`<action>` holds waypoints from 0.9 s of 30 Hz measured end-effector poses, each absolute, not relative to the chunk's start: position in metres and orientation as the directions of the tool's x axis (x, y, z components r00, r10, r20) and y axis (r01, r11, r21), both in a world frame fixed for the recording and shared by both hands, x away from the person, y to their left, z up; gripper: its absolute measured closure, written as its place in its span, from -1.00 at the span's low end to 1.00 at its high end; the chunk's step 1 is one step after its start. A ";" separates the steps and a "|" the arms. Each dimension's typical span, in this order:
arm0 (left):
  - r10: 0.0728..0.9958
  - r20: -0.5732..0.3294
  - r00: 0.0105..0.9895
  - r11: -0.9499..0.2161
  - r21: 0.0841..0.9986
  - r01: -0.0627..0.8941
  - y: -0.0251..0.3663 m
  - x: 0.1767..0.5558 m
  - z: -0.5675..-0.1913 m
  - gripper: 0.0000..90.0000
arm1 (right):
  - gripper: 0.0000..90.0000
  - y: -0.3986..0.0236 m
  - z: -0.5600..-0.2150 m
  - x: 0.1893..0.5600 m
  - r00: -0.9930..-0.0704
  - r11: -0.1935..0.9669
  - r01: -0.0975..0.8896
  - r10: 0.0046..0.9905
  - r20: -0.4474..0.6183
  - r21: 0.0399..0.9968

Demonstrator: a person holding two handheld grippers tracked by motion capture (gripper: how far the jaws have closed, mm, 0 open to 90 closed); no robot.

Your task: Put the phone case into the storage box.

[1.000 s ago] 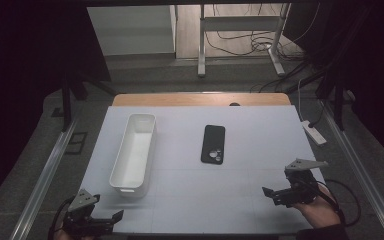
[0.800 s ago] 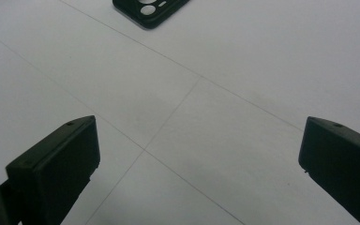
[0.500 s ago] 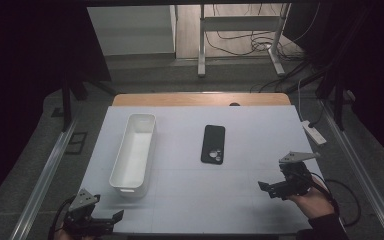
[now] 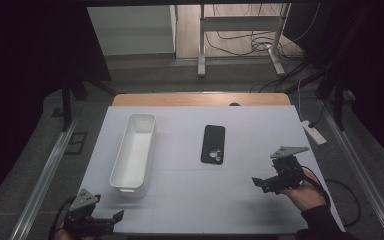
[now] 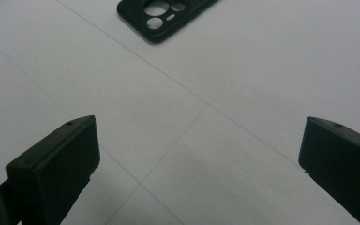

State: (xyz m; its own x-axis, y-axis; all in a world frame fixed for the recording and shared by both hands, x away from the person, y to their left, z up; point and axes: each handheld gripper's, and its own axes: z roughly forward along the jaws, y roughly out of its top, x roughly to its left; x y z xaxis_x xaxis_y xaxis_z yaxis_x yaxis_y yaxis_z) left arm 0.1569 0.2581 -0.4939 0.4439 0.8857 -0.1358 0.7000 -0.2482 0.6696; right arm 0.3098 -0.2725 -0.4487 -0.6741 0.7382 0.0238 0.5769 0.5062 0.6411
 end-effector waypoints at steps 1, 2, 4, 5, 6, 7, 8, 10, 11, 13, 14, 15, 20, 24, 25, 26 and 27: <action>0.886 -0.136 0.444 -0.248 0.670 0.700 0.258 0.157 -0.494 -0.93 | -1.00 -0.272 -0.449 0.310 -0.674 0.506 0.577 0.738 0.024 0.641; 0.886 -0.134 0.444 -0.249 0.670 0.700 0.258 0.157 -0.494 -0.93 | -1.00 -0.271 -0.448 0.311 -0.677 0.508 0.571 0.735 0.021 0.645; 0.886 -0.137 0.444 -0.248 0.670 0.700 0.258 0.157 -0.494 -0.93 | -1.00 -0.266 -0.447 0.315 -0.685 0.509 0.566 0.728 0.027 0.649; 0.886 -0.137 0.444 -0.247 0.670 0.700 0.258 0.157 -0.494 -0.93 | -1.00 -0.265 -0.447 0.316 -0.687 0.513 0.566 0.726 0.024 0.646; 0.885 -0.137 0.444 -0.247 0.670 0.700 0.258 0.157 -0.494 -0.93 | -1.00 -0.264 -0.447 0.318 -0.688 0.514 0.564 0.725 0.024 0.646; 0.886 -0.137 0.444 -0.247 0.670 0.700 0.258 0.157 -0.494 -0.93 | -1.00 -0.263 -0.446 0.319 -0.688 0.515 0.567 0.725 0.026 0.643; 0.885 -0.137 0.444 -0.247 0.670 0.700 0.258 0.157 -0.494 -0.93 | -1.00 -0.262 -0.446 0.320 -0.689 0.516 0.565 0.724 0.024 0.644; 0.885 -0.137 0.444 -0.248 0.670 0.700 0.258 0.157 -0.494 -0.93 | -1.00 -0.261 -0.446 0.321 -0.688 0.515 0.569 0.725 0.028 0.641; 0.885 -0.137 0.444 -0.248 0.669 0.700 0.258 0.157 -0.494 -0.93 | -1.00 -0.260 -0.447 0.323 -0.690 0.519 0.567 0.723 0.026 0.639; 0.886 -0.136 0.444 -0.249 0.669 0.701 0.258 0.157 -0.494 -0.93 | -1.00 -0.258 -0.447 0.326 -0.693 0.523 0.568 0.721 0.025 0.635; 0.886 -0.134 0.444 -0.250 0.669 0.700 0.258 0.157 -0.494 -0.93 | -1.00 -0.257 -0.447 0.327 -0.694 0.526 0.567 0.719 0.025 0.634; 0.886 -0.134 0.444 -0.250 0.669 0.700 0.258 0.157 -0.494 -0.93 | -1.00 -0.256 -0.447 0.328 -0.697 0.529 0.564 0.717 0.022 0.634; 0.886 -0.134 0.445 -0.251 0.668 0.701 0.258 0.157 -0.494 -0.93 | -1.00 -0.251 -0.447 0.334 -0.702 0.536 0.562 0.712 0.021 0.630; 0.885 -0.133 0.446 -0.253 0.666 0.702 0.258 0.158 -0.494 -0.92 | -1.00 -0.248 -0.447 0.338 -0.704 0.538 0.560 0.710 0.020 0.629; 0.886 -0.132 0.445 -0.254 0.665 0.702 0.258 0.158 -0.494 -0.92 | -1.00 -0.246 -0.447 0.340 -0.706 0.541 0.561 0.708 0.022 0.626; 0.885 -0.131 0.446 -0.255 0.665 0.702 0.258 0.158 -0.494 -0.92 | -1.00 -0.245 -0.448 0.342 -0.710 0.548 0.558 0.704 0.018 0.623; 0.885 -0.132 0.446 -0.255 0.665 0.702 0.258 0.158 -0.494 -0.92 | -1.00 -0.243 -0.449 0.344 -0.712 0.551 0.560 0.702 0.019 0.618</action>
